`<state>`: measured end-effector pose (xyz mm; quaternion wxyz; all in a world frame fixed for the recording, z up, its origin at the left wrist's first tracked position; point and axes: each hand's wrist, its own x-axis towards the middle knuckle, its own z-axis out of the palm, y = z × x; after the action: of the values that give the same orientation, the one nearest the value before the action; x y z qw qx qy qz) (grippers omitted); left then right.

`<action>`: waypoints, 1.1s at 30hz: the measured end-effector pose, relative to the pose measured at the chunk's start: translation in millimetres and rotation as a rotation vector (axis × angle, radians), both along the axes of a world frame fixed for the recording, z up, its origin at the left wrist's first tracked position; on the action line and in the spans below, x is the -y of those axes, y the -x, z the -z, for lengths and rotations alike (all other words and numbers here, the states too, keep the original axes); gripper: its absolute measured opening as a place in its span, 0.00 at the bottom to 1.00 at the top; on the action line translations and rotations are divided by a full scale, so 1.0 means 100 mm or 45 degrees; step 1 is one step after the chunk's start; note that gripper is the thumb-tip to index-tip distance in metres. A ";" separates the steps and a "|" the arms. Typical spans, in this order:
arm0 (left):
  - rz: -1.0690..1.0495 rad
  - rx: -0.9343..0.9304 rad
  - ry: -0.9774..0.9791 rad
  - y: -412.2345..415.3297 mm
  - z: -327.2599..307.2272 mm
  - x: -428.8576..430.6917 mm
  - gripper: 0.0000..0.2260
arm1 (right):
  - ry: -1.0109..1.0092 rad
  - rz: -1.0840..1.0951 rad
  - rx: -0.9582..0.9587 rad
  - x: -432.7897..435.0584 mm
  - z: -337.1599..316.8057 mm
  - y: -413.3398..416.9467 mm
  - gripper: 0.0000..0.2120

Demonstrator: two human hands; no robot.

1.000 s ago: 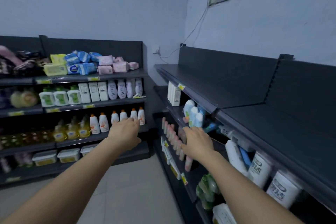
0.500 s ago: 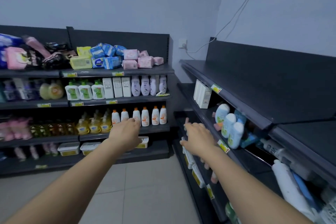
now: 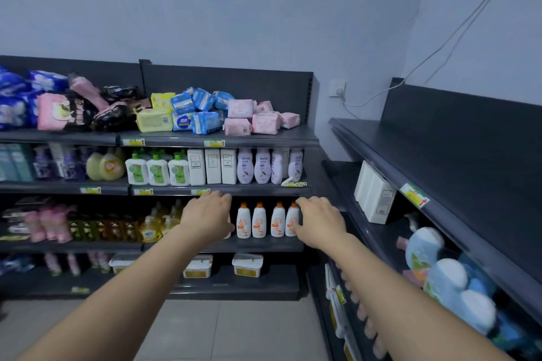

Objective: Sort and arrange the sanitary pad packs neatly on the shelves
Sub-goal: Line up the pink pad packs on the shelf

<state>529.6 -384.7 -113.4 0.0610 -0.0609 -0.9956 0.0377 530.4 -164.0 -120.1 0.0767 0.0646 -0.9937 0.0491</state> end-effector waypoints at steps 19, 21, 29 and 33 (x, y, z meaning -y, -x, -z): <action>-0.036 -0.076 -0.040 2.70 -0.20 0.42 0.19 | 0.023 -0.053 -0.003 0.47 -0.31 2.81 0.25; -0.029 -0.076 -0.056 3.04 -0.25 0.50 0.20 | 0.035 -0.034 0.002 0.53 -0.35 3.13 0.27; -0.009 -0.068 -0.071 4.14 -0.25 0.68 0.23 | 0.041 0.006 -0.002 0.73 -0.32 4.18 0.26; 0.005 -0.040 -0.089 4.62 -0.16 0.71 0.24 | 0.072 0.005 -0.010 0.73 -0.28 4.63 0.26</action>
<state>67.9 -456.1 -97.1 0.0788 -0.0601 -0.9951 0.0037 67.2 -237.0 -91.7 0.0823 0.0606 -0.9918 0.0767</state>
